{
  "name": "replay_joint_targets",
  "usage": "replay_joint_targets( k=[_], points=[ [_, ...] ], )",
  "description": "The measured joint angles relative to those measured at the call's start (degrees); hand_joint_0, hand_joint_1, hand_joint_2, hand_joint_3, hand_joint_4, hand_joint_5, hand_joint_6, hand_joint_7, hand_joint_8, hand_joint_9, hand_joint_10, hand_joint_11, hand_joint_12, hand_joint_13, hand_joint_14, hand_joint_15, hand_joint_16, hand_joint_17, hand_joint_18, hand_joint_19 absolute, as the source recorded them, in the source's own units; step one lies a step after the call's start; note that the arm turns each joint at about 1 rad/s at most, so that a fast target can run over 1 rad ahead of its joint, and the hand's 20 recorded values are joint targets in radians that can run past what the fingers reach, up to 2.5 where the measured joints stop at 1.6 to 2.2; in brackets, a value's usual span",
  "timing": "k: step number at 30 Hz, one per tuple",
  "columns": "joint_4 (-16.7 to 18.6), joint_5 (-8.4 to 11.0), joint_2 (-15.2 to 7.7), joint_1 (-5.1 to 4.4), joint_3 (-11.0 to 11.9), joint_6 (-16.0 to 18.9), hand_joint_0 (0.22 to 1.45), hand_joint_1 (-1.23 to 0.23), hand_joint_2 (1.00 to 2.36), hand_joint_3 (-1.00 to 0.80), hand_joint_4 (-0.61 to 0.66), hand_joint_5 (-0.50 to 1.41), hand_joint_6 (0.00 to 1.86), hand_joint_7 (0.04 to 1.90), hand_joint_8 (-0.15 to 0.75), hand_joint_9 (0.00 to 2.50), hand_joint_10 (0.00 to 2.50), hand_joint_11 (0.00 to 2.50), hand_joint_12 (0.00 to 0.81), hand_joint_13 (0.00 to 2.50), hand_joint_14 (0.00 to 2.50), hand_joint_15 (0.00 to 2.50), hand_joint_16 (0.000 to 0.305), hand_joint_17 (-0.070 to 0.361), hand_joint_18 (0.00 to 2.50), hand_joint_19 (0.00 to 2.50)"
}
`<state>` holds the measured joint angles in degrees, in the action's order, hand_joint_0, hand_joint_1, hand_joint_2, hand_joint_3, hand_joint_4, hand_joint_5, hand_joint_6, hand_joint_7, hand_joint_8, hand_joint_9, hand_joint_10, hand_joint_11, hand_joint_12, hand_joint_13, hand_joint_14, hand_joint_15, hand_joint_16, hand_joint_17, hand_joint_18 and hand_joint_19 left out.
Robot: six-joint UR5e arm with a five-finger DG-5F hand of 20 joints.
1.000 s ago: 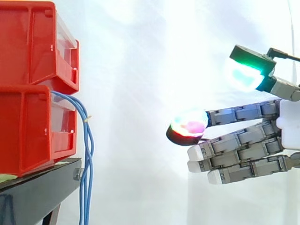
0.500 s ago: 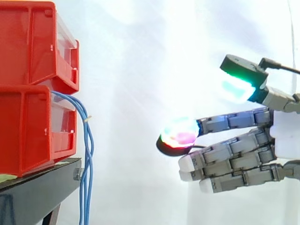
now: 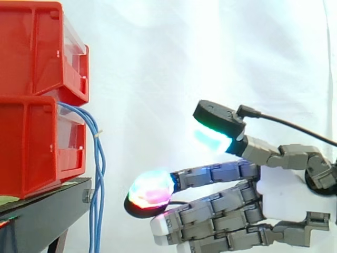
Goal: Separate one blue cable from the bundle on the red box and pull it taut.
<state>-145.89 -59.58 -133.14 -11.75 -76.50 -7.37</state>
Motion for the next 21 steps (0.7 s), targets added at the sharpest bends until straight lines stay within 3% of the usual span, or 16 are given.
replay_joint_targets(
  k=[8, 21],
  points=[
    [0.6, -1.19, -3.8, -0.04, 3.6, 0.3, 0.55, -0.52, 1.00, -0.50, 0.20, -0.19, 0.50, 0.75, 0.260, 0.64, 0.00, 0.01, 0.324, 0.42, 0.00, 0.09, 0.037, 0.083, 0.26, 0.14],
    [2.6, -1.82, -6.6, -1.05, 7.4, -3.2, 0.55, -0.52, 1.00, -0.49, 0.22, -0.17, 0.50, 0.79, 0.261, 0.68, 0.00, 0.05, 0.324, 0.46, 0.01, 0.12, 0.036, 0.082, 0.28, 0.16]
  ],
)
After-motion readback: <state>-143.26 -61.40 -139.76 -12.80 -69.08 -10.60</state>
